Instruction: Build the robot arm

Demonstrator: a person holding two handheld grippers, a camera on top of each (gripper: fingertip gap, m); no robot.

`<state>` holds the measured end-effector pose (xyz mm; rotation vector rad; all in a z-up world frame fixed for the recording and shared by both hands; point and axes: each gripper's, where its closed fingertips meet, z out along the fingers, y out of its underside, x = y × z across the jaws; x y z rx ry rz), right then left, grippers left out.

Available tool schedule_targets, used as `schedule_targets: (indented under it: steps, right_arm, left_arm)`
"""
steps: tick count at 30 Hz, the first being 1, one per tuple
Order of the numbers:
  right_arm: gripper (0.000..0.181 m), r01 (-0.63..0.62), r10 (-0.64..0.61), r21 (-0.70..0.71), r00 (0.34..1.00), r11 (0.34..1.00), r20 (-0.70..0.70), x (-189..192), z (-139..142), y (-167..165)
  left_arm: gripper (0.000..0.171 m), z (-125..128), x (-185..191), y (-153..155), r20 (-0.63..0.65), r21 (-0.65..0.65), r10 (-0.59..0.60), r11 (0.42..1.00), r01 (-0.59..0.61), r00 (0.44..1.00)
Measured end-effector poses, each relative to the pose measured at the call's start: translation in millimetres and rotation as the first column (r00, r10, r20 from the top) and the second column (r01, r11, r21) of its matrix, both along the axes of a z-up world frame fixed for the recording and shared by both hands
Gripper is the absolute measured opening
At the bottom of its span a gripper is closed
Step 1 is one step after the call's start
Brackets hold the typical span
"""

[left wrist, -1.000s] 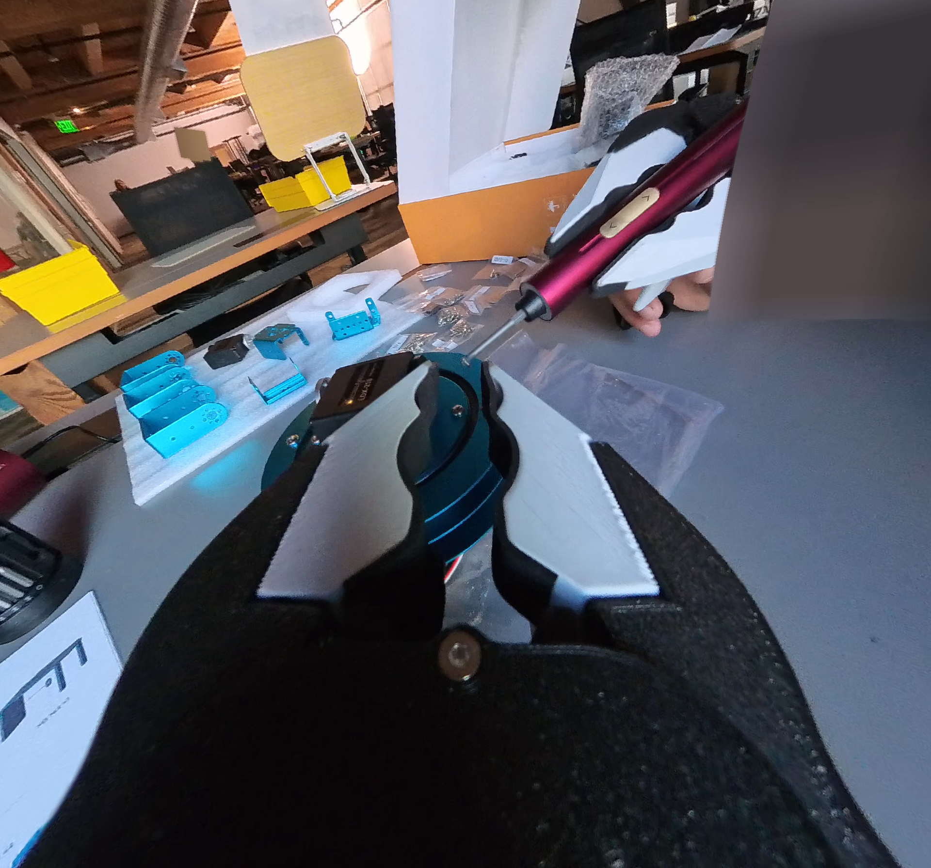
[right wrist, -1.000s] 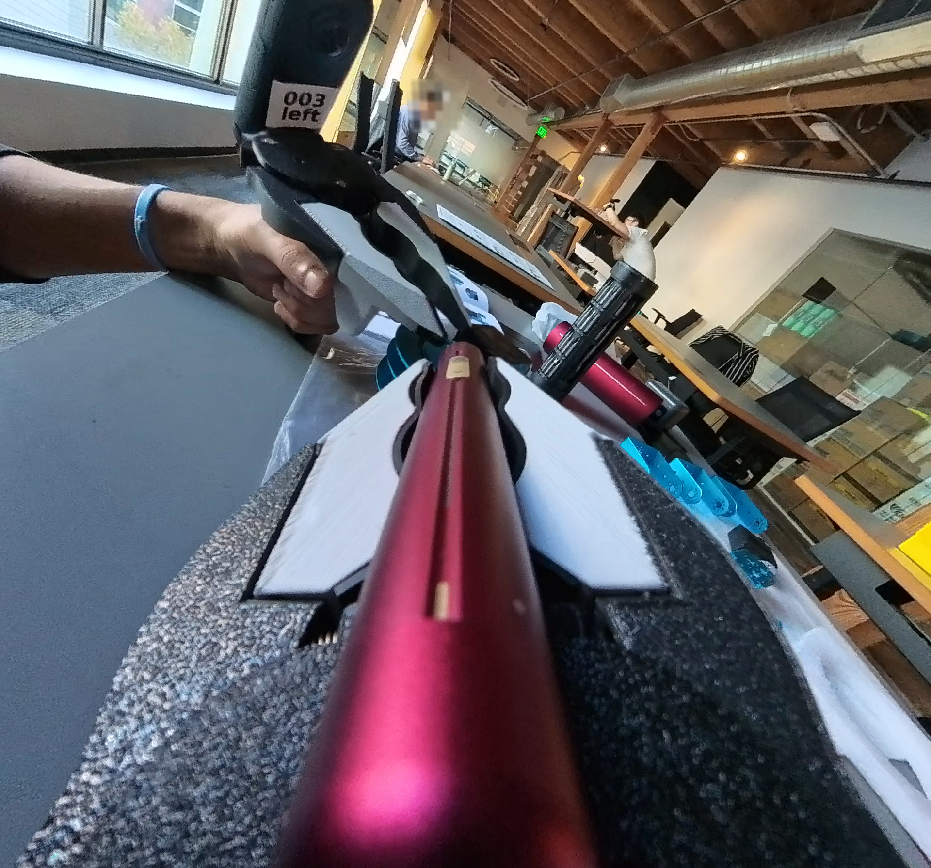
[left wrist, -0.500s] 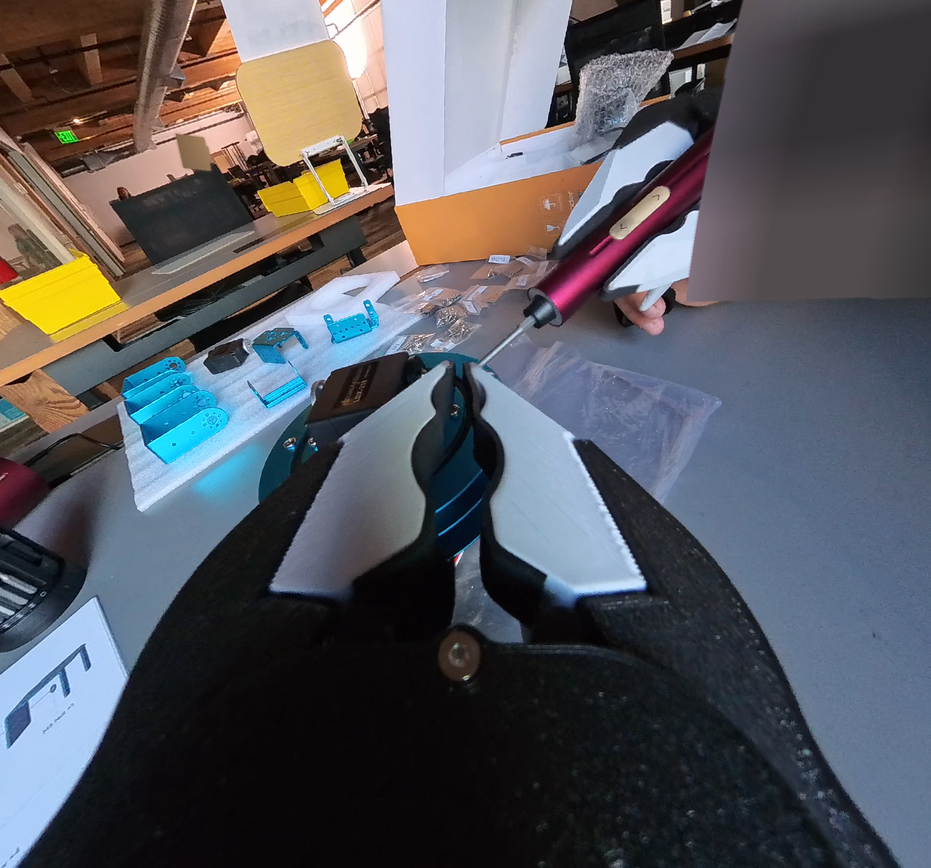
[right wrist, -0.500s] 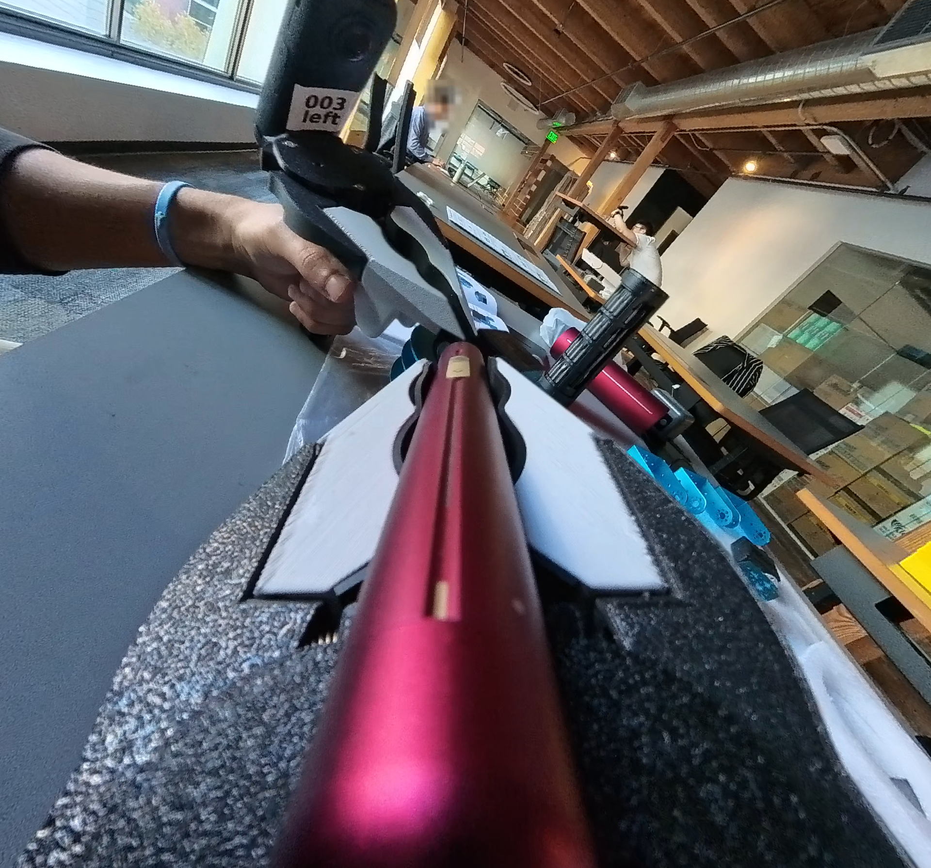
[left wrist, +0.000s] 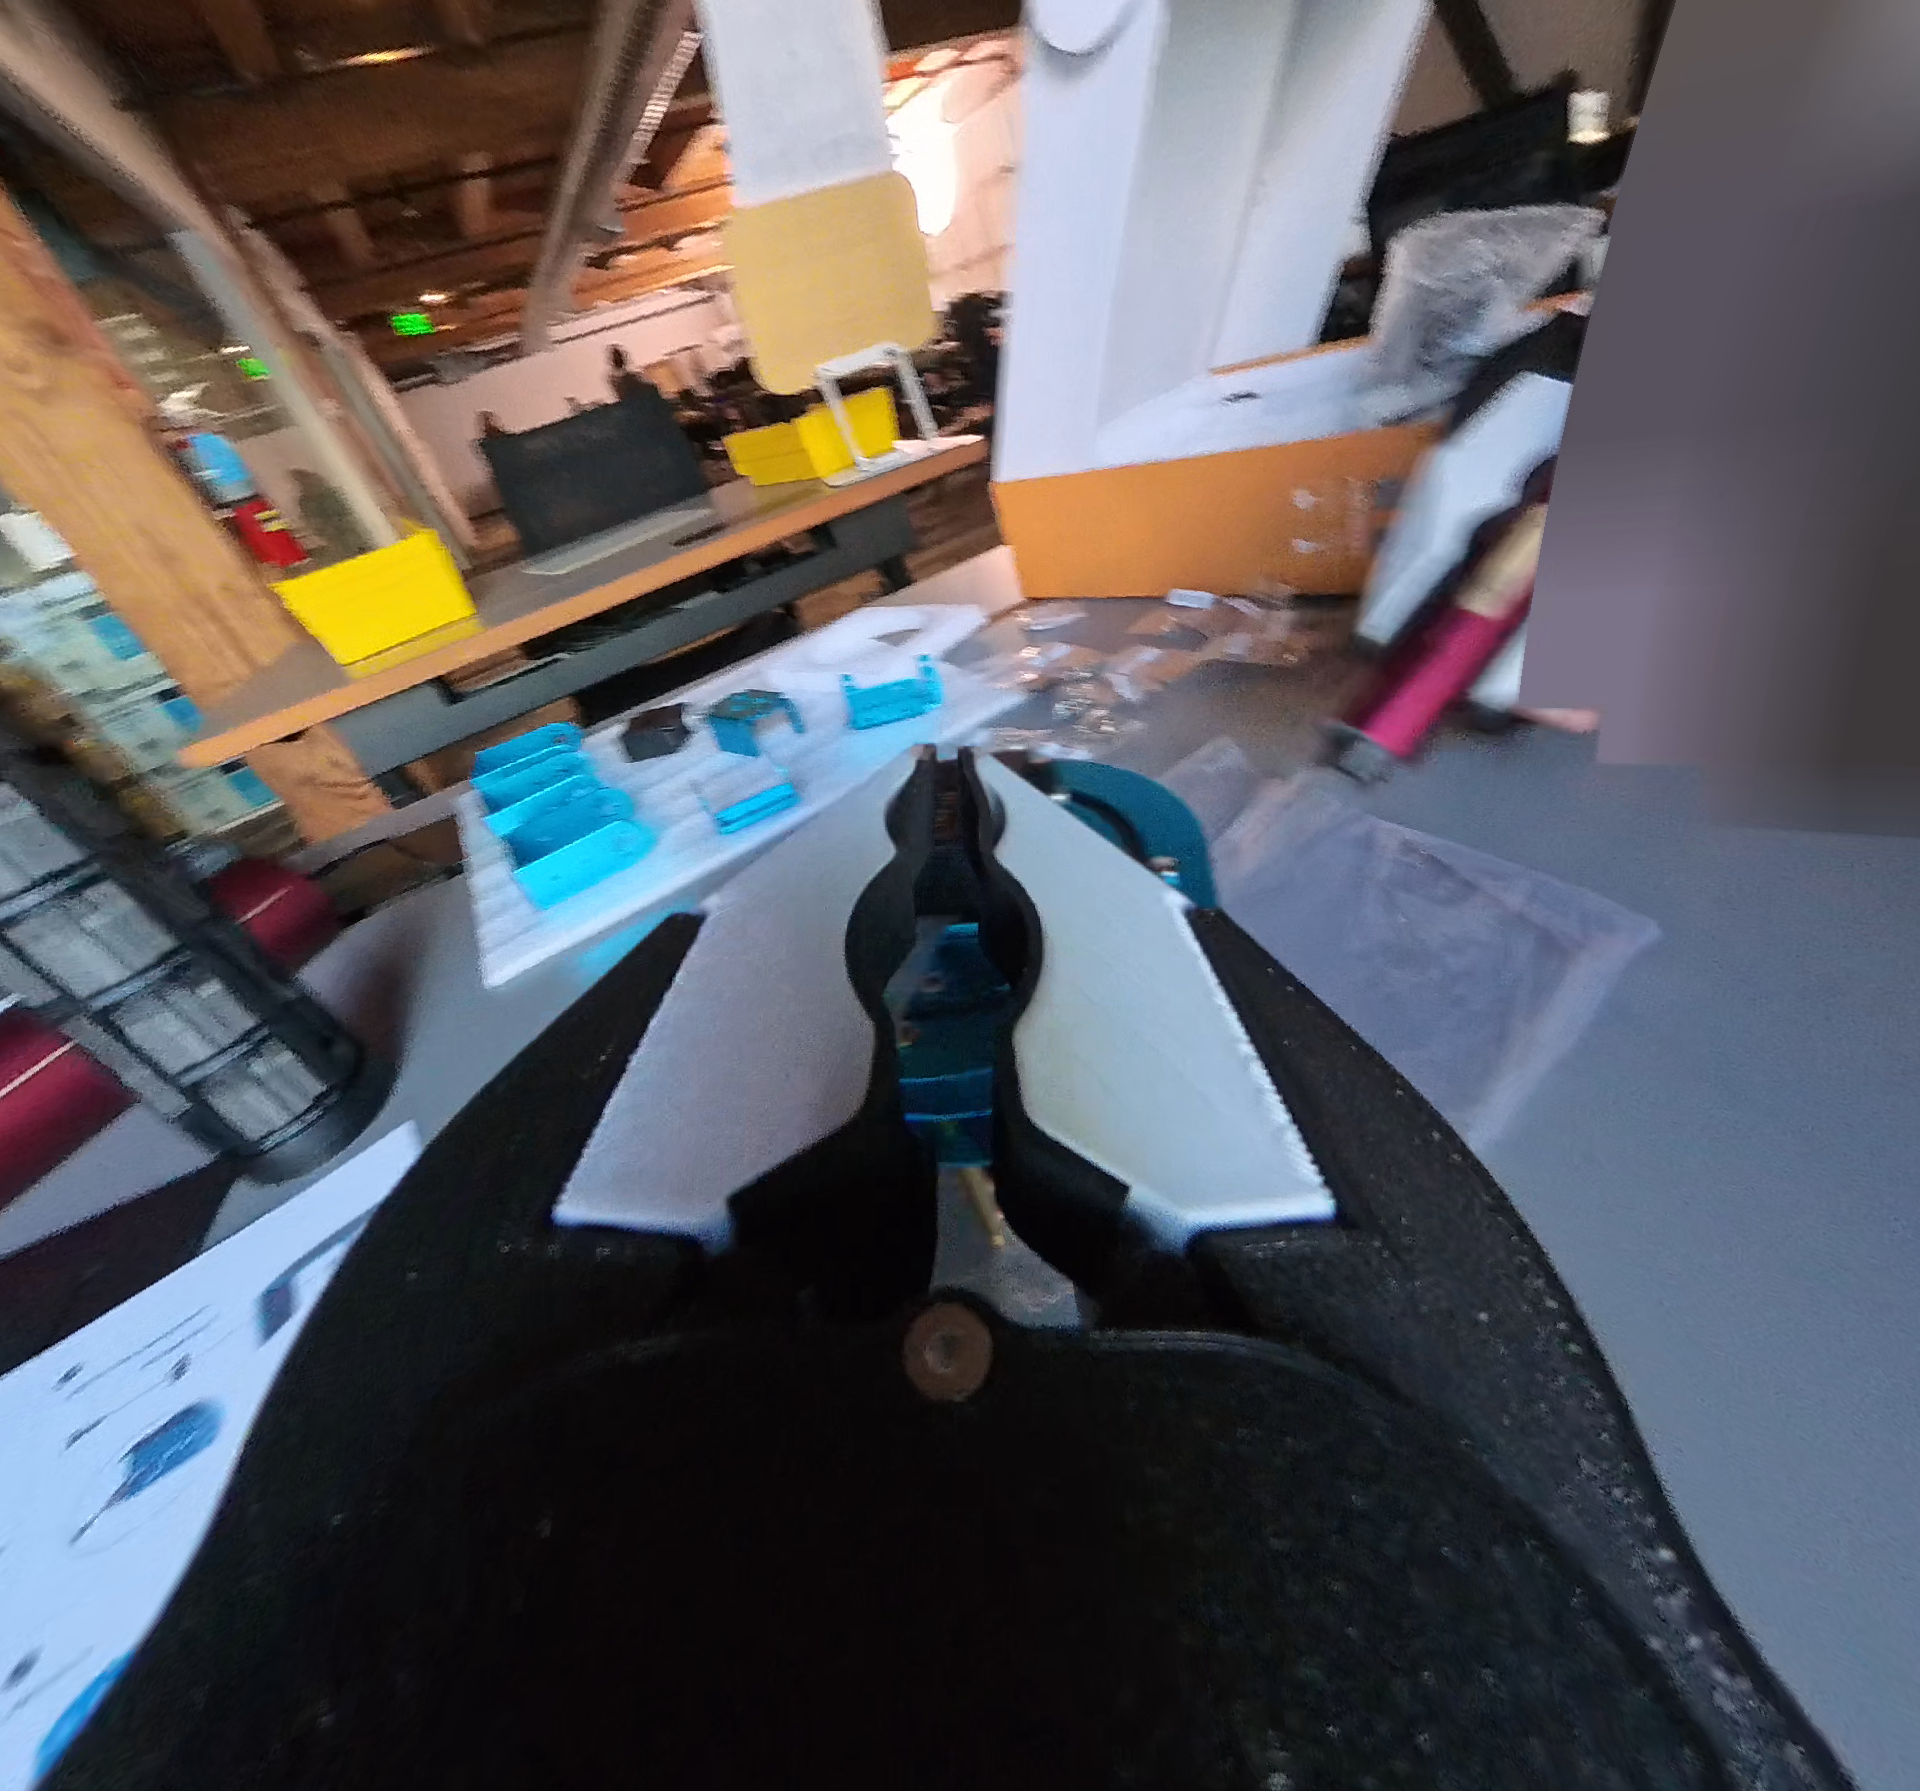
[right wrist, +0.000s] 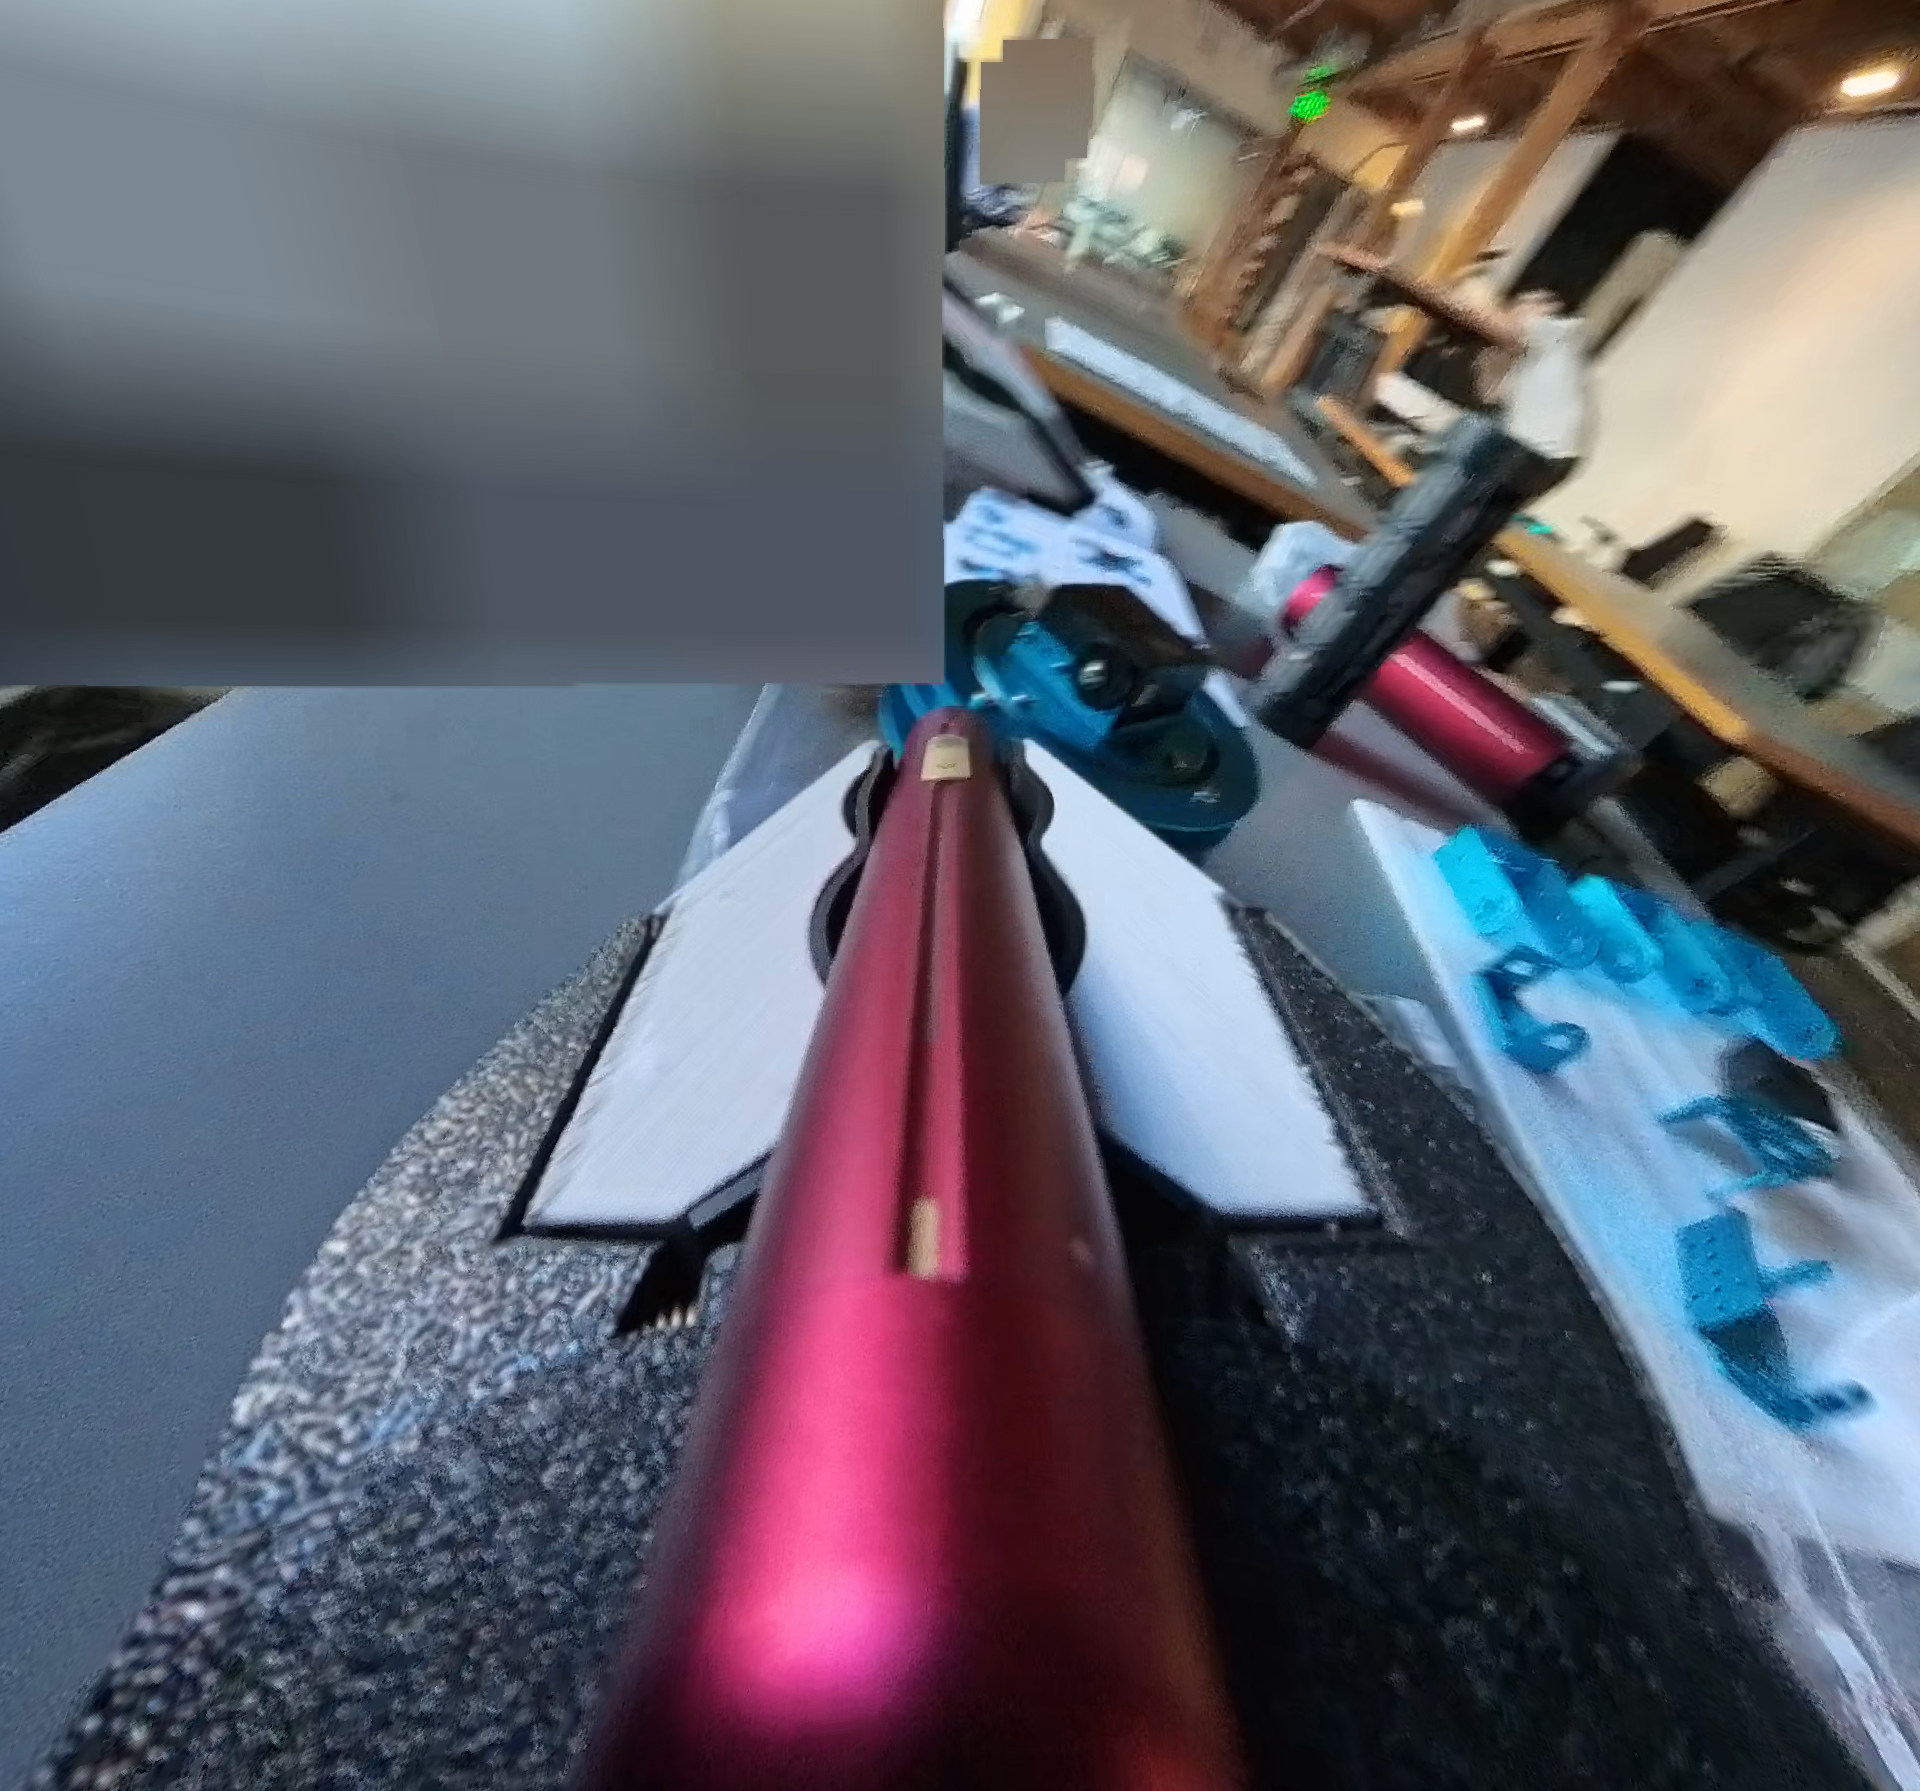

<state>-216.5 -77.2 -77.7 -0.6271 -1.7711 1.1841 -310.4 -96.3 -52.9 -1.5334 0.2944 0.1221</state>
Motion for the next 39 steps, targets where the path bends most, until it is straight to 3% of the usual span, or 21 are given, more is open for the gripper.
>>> schedule_targets:
  steps: [2,3,5,9,11,18,25,28,32,35,39]
  right_arm:
    - [0.022,-0.147,0.143,0.008,0.972,0.989,0.187,11.8,-25.3,-17.1]
    - [0.022,-0.152,0.14,0.036,0.964,0.988,0.225,12.1,-35.8,-19.8]
    - [0.021,-0.083,0.066,0.158,0.992,0.984,0.106,-0.4,-37.6,-20.0]
    - [0.022,0.023,-0.052,0.278,0.994,0.96,0.098,-25.0,-50.2,-20.7]
    - [0.021,0.014,-0.049,0.272,0.991,0.962,0.124,-26.7,-52.7,-25.7]
    - [0.021,0.076,-0.124,0.331,0.984,0.941,0.128,-31.6,-61.4,-22.5]
    - [0.021,0.062,-0.106,0.295,0.985,0.953,0.136,-28.4,-58.7,-22.5]
    - [0.021,0.06,-0.09,0.25,0.99,0.966,0.112,-21.5,-49.3,-21.6]
    - [0.021,0.049,-0.06,0.12,0.994,0.992,0.093,-9.9,-28.4,-20.6]
    - [0.021,0.046,-0.045,-0.011,0.996,0.999,0.076,-4.6,-11.1,-18.6]
    - [0.022,0.038,-0.032,-0.185,0.999,0.982,0.039,1.5,8.4,-16.4]
  left_arm:
    - [0.003,5.0,-21.9,-2.9,0.011,0.023,0.121,0.992,-0.121,0.993]
    - [0.004,6.7,-30.9,-4.9,0.014,0.032,0.173,0.984,-0.173,0.985]
    - [0.004,9.4,-41.1,-7.5,0.048,0.04,0.226,0.973,-0.228,0.973]
    - [0.004,-0.7,-46.2,-5.0,-0.024,0.006,0.277,0.961,-0.277,0.961]
    - [0.004,-3.0,-49.8,-6.4,-0.072,0.012,0.309,0.951,-0.309,0.948]
    - [0.006,-4.3,-51.6,-15.6,-0.009,0.013,0.274,0.962,-0.274,0.962]
    - [0.006,-7.3,-47.3,-15.0,-0.036,0.005,0.272,0.962,-0.272,0.962]
    - [0.011,-8.1,-37.8,-15.0,-0.048,0.003,0.234,0.972,-0.234,0.971]
    - [0.016,-6.5,-9.9,-19.7,0.004,0.005,0.086,0.996,-0.086,0.996]
    - [0.017,2.7,13.8,-29.5,0.108,0.053,-0.038,0.998,0.032,0.993]
    - [0.017,12.0,41.5,-36.8,0.272,0.111,-0.177,0.982,0.152,0.946]
